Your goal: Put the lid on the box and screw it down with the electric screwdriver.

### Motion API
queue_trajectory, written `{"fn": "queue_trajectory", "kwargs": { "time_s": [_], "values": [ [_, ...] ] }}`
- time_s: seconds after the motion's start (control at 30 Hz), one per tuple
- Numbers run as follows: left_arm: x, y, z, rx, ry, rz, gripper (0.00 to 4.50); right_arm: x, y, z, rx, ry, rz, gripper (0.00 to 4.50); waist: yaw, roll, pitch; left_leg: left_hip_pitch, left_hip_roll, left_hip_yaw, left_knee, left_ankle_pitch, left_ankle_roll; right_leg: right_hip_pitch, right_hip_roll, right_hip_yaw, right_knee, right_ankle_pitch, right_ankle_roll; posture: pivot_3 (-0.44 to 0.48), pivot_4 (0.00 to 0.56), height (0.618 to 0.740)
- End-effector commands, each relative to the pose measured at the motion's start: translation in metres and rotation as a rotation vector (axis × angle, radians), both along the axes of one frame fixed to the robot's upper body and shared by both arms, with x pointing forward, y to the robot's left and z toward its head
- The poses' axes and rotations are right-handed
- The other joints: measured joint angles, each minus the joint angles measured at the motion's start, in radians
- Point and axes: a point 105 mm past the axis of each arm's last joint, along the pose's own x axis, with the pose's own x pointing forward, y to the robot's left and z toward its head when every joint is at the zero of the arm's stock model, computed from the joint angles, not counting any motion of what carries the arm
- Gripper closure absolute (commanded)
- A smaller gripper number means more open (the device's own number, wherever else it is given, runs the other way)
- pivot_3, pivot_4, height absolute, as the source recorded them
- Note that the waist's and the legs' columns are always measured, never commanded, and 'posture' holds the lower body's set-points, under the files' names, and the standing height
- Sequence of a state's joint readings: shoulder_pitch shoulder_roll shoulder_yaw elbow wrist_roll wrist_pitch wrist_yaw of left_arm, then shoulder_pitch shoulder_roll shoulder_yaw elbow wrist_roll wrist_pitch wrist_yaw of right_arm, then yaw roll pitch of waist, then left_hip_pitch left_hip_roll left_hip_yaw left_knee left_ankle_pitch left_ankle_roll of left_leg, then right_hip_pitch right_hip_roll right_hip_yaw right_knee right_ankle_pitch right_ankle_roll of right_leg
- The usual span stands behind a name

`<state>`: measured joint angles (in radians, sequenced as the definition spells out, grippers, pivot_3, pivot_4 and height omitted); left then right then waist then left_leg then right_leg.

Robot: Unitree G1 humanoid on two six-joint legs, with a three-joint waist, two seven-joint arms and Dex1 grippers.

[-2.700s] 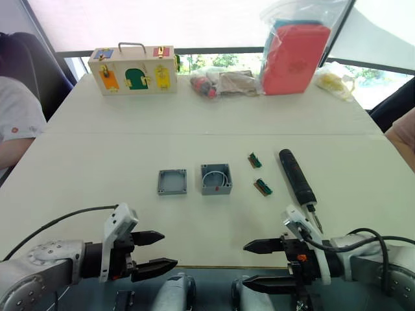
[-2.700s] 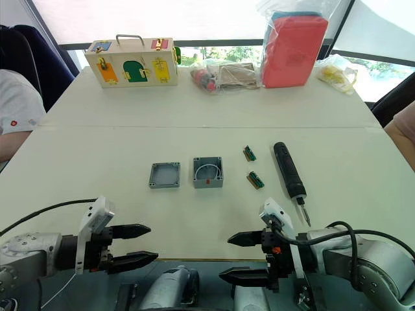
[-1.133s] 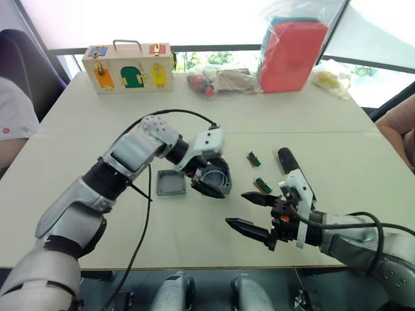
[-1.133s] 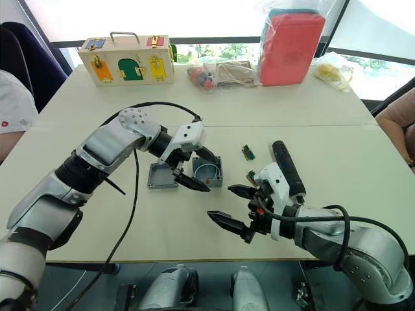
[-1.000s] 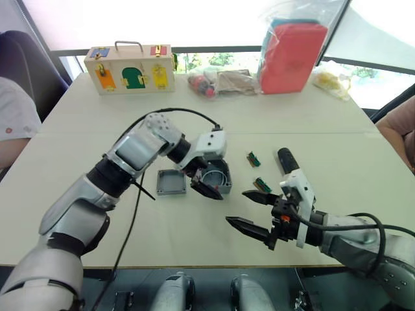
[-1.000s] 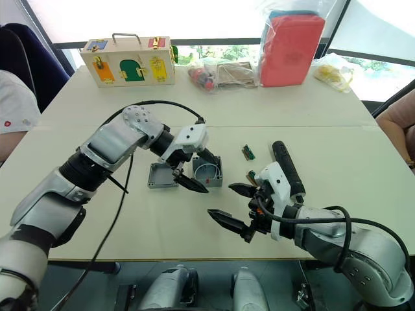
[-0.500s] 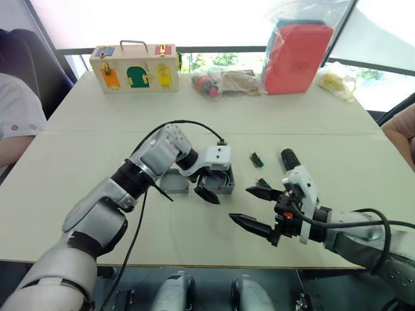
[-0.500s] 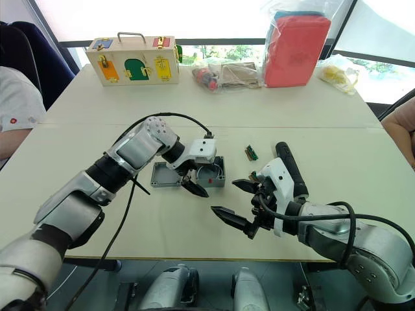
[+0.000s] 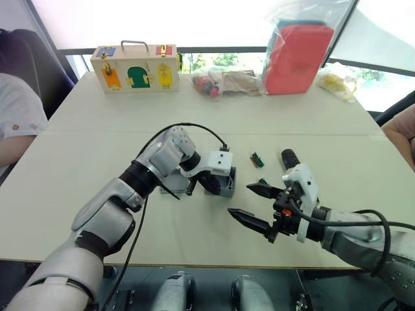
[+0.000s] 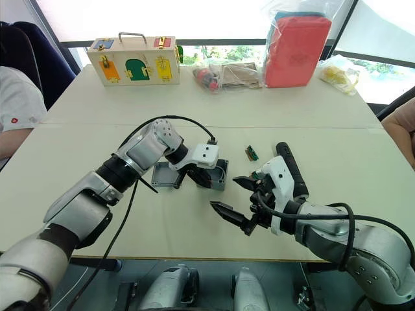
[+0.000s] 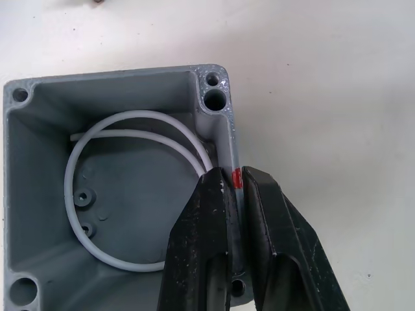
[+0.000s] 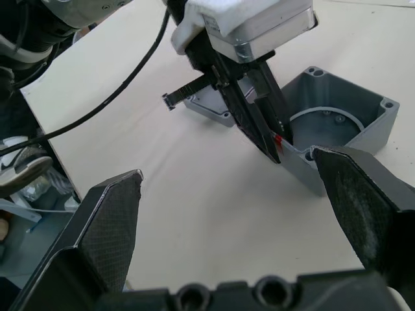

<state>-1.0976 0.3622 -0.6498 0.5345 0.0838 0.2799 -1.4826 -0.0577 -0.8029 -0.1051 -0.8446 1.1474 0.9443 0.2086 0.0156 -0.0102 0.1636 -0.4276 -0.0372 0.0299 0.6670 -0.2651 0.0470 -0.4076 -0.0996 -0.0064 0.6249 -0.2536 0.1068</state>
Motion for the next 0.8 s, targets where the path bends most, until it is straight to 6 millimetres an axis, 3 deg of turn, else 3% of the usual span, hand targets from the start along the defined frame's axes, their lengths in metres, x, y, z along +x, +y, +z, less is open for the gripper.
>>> {"fn": "queue_trajectory", "kwargs": {
  "time_s": [0.03,0.13,0.27,0.6,0.73,0.8],
  "values": [
    [-0.003,-0.002,0.027,-0.046,-0.045,-0.182,4.38,-0.020,0.006,0.003,-0.007,0.020,0.091,0.00,-0.001,0.000,0.000,0.000,0.000,0.000,0.000,0.000,0.000,0.000,0.000,0.000,0.000,0.000,0.000,0.000,0.150,0.740],
    [-0.008,0.005,0.034,-0.014,-0.102,-0.343,4.38,-0.027,0.004,-0.001,-0.019,0.051,0.115,0.00,-0.003,-0.001,0.000,-0.001,0.000,0.000,0.000,0.000,0.000,-0.001,0.000,0.000,0.000,0.000,0.000,0.000,0.150,0.740],
    [-0.010,0.009,0.024,0.058,-0.146,-0.473,4.38,-0.025,0.000,-0.004,-0.013,0.051,0.087,0.00,-0.001,0.000,0.000,-0.001,0.000,0.000,0.000,0.000,0.000,-0.001,-0.001,0.000,0.000,0.000,0.000,0.000,0.150,0.740],
    [-0.013,0.003,0.012,0.086,-0.154,-0.605,4.38,-0.030,0.002,-0.014,0.013,0.059,0.051,0.00,-0.003,-0.001,0.001,-0.002,0.000,0.000,0.001,0.000,0.000,-0.001,0.000,-0.001,0.000,0.000,0.000,0.000,0.150,0.740],
    [-0.011,0.004,0.013,0.088,-0.150,-0.598,3.46,-0.028,0.004,-0.013,0.016,0.050,0.053,0.00,-0.003,-0.001,0.001,-0.001,0.000,0.000,0.001,0.000,0.000,-0.001,0.001,-0.001,0.000,0.000,0.000,0.000,0.150,0.740],
    [-0.008,0.002,0.019,0.056,-0.172,-0.583,2.53,-0.028,0.005,-0.011,0.015,0.044,0.059,0.00,-0.003,-0.001,0.001,-0.001,0.000,0.000,0.001,0.000,0.000,-0.001,0.002,-0.001,0.001,0.000,0.000,0.000,0.150,0.740]
  ]
}}
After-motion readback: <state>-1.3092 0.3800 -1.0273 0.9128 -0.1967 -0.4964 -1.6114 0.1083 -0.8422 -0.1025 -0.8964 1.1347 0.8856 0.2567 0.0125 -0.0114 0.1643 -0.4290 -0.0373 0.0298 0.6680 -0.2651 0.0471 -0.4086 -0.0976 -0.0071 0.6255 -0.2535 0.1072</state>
